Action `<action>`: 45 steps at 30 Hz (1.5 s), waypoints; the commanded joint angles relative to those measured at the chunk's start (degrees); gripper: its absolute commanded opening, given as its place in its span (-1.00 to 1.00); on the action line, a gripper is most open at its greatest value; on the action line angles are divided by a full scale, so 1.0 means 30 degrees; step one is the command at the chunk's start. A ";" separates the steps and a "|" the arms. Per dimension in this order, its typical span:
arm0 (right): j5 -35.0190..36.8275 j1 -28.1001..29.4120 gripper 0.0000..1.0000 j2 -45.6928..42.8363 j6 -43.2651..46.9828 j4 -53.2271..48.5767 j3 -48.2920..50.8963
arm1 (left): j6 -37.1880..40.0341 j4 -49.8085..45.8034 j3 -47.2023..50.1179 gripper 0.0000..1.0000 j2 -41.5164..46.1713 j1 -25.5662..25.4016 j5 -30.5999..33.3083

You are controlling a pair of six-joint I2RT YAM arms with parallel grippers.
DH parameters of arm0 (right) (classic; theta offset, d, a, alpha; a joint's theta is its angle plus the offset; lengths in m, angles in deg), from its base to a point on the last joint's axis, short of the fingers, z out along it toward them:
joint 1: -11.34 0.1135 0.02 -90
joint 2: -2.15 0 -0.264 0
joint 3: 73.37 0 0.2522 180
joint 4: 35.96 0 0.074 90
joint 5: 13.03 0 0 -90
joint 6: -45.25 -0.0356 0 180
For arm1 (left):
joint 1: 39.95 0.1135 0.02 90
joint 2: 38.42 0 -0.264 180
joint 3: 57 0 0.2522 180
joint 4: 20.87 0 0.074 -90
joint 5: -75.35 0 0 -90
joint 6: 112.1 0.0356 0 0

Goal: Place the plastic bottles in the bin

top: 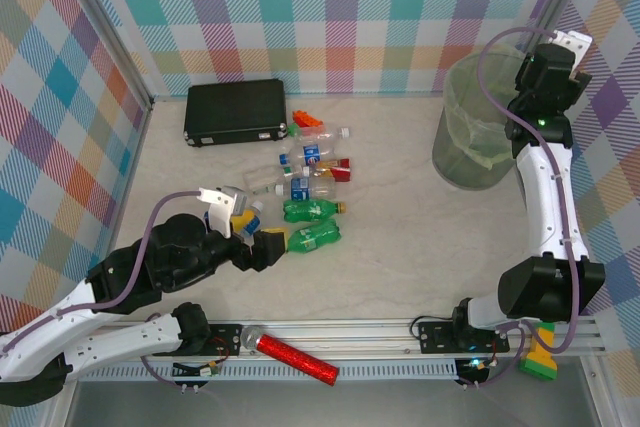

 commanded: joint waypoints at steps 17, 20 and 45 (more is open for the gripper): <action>-0.8349 0.2123 0.98 -0.5173 -0.6076 -0.5206 0.0909 | -0.2012 -0.1148 -0.0071 0.99 -0.1664 -0.0090 0.4273; -0.9435 0.3320 0.98 -0.6086 -0.6241 -0.5556 0.1964 | -0.3094 -0.2178 0.0008 0.99 -0.2147 -0.0076 0.6089; -1.4965 0.9198 0.98 -1.0342 -0.8248 -0.6556 0.8583 | -0.8482 -0.6164 0.3327 0.99 -0.1192 0.1890 0.6228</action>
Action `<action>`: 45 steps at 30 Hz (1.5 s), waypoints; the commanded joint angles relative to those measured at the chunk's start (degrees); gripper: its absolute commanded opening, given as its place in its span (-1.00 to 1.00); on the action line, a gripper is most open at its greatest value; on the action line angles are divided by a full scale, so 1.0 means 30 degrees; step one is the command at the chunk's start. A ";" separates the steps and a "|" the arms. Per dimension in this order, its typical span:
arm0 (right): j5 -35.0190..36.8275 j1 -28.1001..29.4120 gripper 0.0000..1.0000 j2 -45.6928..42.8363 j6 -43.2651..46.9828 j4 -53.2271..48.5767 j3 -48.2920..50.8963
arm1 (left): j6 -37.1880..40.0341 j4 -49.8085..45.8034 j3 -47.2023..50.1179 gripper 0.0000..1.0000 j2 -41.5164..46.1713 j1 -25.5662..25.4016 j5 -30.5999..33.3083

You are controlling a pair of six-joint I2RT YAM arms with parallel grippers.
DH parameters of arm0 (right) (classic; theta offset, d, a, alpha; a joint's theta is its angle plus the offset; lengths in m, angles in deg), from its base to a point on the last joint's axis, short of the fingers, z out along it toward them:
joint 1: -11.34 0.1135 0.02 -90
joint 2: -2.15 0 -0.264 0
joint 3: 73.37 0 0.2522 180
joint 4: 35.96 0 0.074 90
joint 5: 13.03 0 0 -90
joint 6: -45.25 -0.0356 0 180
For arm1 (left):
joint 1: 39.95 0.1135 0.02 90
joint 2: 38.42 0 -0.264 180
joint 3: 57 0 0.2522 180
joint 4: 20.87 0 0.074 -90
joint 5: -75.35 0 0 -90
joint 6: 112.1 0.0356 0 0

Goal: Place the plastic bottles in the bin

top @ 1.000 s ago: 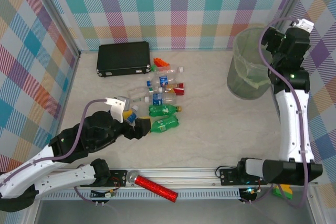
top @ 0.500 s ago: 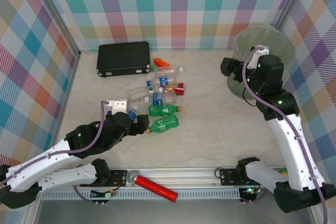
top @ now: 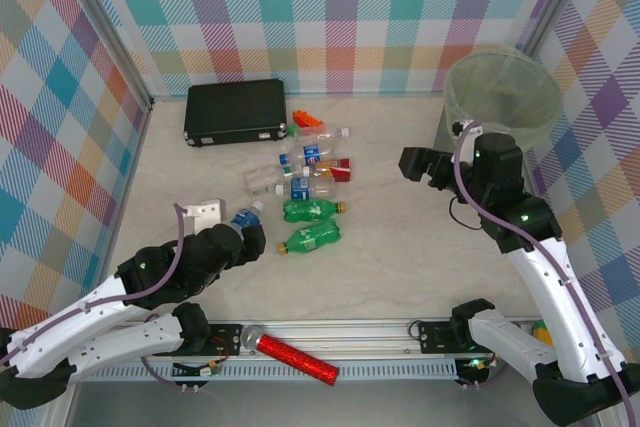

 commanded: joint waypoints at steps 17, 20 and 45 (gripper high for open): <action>-0.2547 0.2624 0.98 0.1150 -0.0780 0.1734 0.1508 | 0.7326 0.8217 0.0316 0.94 -1.0125 0.1659 -0.8238; -0.2739 0.2681 0.98 0.0957 -0.1060 0.1780 0.1544 | 0.8592 0.8591 -0.0470 0.93 -1.2283 0.1946 -0.8468; -0.3239 0.2754 0.98 0.1745 -0.1808 0.2642 0.2188 | 1.1071 0.8500 -0.1108 0.53 -1.6715 0.2006 -1.2720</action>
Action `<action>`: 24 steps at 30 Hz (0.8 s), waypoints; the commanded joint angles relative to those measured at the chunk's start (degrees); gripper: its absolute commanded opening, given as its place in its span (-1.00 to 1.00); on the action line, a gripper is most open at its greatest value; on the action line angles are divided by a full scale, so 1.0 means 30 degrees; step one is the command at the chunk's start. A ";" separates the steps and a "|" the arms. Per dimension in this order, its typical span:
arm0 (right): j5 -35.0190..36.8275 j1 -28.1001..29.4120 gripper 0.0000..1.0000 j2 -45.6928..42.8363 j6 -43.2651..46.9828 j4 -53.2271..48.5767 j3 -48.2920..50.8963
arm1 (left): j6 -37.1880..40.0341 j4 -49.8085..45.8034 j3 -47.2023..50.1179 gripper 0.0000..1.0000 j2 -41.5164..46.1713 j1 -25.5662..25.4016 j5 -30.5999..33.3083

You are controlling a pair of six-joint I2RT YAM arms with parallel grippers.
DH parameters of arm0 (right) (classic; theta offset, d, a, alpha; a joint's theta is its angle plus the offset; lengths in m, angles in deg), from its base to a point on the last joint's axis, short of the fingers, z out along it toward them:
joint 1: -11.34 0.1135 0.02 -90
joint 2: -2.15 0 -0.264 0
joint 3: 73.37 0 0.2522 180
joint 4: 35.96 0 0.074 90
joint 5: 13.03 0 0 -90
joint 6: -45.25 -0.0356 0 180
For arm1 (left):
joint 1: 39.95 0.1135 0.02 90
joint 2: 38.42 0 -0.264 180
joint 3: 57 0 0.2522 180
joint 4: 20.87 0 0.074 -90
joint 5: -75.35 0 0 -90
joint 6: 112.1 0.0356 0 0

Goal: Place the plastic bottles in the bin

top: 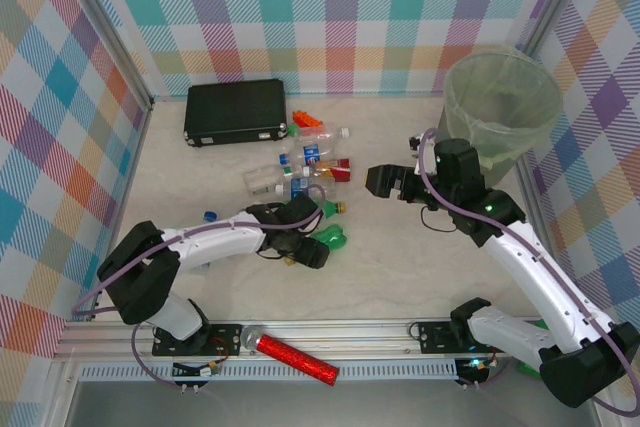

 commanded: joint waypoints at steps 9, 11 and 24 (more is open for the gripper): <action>-0.0202 0.0162 0.98 -0.0421 -0.0088 0.0369 0.0308 | 0.0527 -0.0457 -0.0278 0.54 -0.1580 -0.1232 -0.0413; -0.0145 0.0144 0.98 -0.0495 -0.0113 0.0404 0.0352 | 0.0483 -0.0349 -0.0166 0.52 -0.1621 -0.1383 -0.0484; -0.0213 0.0156 0.98 -0.0663 -0.0355 0.0355 0.0398 | -0.0499 -0.0699 0.1228 0.50 0.0582 -0.2201 0.0020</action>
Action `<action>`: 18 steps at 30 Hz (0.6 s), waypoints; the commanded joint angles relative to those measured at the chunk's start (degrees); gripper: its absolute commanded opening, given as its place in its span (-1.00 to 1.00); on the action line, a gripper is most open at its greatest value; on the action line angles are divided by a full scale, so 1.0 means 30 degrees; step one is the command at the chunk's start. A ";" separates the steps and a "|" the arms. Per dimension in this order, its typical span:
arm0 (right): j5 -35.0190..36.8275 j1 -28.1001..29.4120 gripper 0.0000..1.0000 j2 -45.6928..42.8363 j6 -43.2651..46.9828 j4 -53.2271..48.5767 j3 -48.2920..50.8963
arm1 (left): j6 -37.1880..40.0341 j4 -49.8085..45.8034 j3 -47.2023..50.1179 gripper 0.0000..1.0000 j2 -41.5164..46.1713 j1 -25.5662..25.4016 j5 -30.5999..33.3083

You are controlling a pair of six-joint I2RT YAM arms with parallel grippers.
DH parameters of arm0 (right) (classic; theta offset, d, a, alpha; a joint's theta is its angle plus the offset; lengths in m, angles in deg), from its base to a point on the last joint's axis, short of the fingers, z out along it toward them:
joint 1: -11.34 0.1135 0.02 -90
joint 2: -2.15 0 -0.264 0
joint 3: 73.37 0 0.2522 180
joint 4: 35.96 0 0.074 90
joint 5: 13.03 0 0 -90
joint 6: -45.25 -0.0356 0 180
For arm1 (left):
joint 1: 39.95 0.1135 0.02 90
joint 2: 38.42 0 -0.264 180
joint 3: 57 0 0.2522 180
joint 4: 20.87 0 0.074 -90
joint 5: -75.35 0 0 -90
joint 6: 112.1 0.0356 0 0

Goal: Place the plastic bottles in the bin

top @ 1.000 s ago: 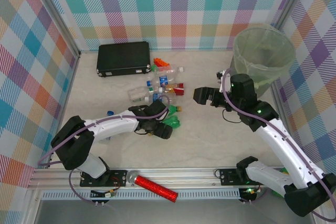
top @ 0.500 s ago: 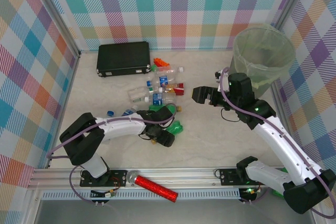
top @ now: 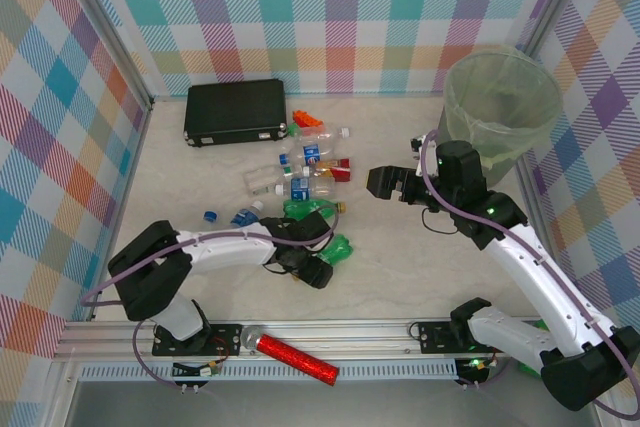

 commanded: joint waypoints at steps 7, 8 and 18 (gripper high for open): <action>-0.0284 0.0162 0.98 -0.0316 -0.0421 0.0461 0.0247 | -0.0982 -0.0722 0.0918 0.18 0.1188 -0.1181 0.0574; -0.0302 0.0169 0.98 -0.0351 -0.0429 0.0473 0.0253 | -0.1041 -0.0700 0.0953 0.10 0.1130 -0.1270 0.0562; -0.0302 0.0173 0.98 -0.0540 -0.0604 0.0354 0.0191 | -0.1373 -0.0195 0.1311 -0.37 0.1022 -0.1659 0.0770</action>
